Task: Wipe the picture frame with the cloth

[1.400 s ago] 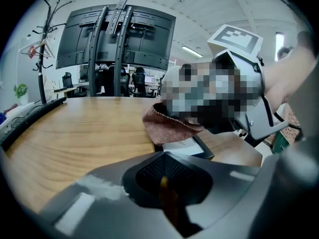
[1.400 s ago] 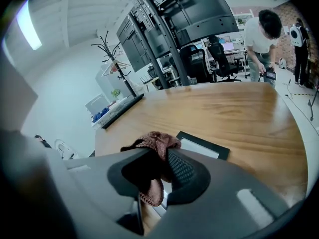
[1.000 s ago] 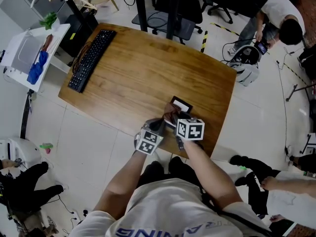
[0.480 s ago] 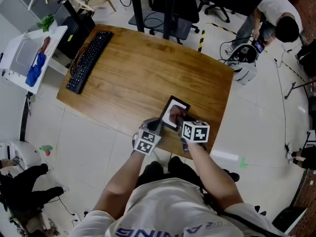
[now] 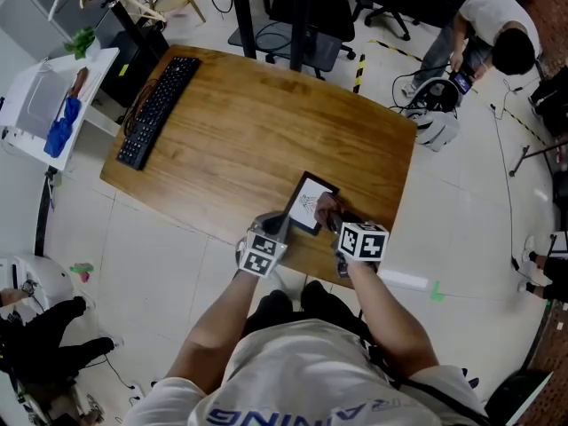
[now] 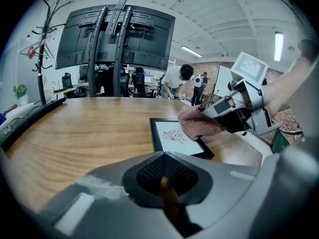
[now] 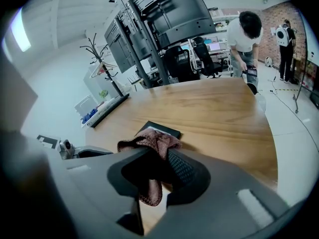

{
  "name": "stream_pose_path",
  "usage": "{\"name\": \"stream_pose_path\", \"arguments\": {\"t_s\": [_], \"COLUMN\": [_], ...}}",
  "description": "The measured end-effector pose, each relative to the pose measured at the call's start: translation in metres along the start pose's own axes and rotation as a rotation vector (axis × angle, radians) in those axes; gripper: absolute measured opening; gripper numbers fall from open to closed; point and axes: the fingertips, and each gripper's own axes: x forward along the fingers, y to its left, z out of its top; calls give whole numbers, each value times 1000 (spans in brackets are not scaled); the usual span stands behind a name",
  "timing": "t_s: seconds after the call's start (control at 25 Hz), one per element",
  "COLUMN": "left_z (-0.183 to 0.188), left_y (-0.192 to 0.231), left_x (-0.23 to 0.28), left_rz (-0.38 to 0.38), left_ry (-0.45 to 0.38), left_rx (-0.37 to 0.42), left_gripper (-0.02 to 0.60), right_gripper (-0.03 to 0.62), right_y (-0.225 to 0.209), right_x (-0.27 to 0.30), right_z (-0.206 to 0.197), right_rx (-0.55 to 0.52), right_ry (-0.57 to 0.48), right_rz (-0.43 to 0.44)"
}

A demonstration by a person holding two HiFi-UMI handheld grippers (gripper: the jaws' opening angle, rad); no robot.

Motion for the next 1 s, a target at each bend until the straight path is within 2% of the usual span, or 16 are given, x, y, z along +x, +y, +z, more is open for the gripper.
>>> {"name": "stream_pose_path", "arguments": {"t_s": [0.4,0.64,0.8,1.0], "left_z": [6,6,0,7], "left_y": [-1,0,-1,-1], "left_x": [-2,-1,2,0], "left_rz": [-2,2,-1,-2], "left_ry": [-2,-6,1,-8], "left_rx": [8,13,-3,15], "left_gripper": [5,5,5,5], "right_gripper": [84,84,84,84], "right_y": [-11,22,48,72], "right_x": [-16,-13,-3,10], "right_z": [1,15,17,12], "right_rx": [15,-15,-34,-14], "right_ry": [-15,-50,-46,-30], "right_rz": [-19,49,93,140]}}
